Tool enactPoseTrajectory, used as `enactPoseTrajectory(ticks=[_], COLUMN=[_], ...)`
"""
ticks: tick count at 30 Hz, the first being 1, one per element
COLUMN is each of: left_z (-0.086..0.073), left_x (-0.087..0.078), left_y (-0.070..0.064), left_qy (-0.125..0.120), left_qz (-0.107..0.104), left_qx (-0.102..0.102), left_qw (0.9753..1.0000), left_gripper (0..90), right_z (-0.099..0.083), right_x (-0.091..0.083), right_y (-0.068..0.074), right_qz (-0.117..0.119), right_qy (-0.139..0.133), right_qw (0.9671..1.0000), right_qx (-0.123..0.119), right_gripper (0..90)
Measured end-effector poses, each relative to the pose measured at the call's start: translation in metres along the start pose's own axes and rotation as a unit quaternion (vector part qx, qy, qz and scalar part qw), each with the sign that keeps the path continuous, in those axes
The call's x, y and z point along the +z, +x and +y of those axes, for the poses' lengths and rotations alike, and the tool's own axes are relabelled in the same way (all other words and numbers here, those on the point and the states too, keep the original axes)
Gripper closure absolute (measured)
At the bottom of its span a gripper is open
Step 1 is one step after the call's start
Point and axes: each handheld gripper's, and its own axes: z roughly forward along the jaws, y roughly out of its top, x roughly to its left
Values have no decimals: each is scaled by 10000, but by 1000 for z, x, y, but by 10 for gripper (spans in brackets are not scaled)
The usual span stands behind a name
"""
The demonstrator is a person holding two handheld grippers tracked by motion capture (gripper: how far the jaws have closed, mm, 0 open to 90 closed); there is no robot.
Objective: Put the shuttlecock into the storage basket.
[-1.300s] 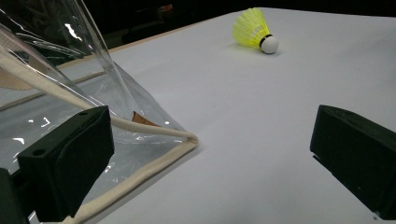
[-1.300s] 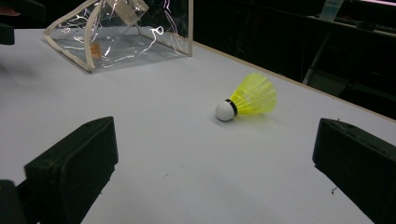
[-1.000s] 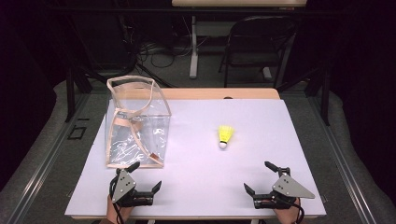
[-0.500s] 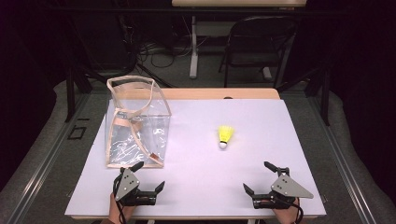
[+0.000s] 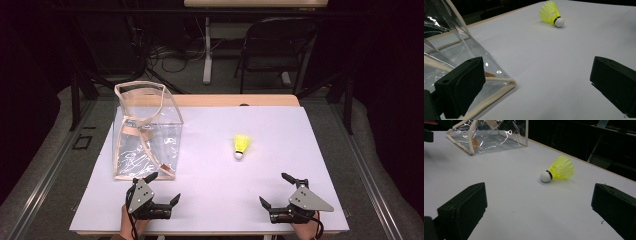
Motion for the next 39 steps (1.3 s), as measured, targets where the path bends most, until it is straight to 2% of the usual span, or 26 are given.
enactPoseTrajectory(ticks=[17, 28, 39], left_z=[12, 20, 27], left_x=[16, 27, 39], left_y=[-8, -10, -16], left_qy=[129, 116, 250], left_qz=[-110, -114, -174], left_qx=[71, 17, 62], left_qw=[9998, 9999, 9995], left_gripper=[0, 0, 0], right_z=[-1, -1, -1], right_x=[-1, -1, 0], right_y=[2, 2, 2], right_qz=[0, 8, 6], right_qy=[39, 66, 50], right_qw=[10000, 10000, 10000], right_qx=[5, -13, -14], right_gripper=[0, 0, 0])
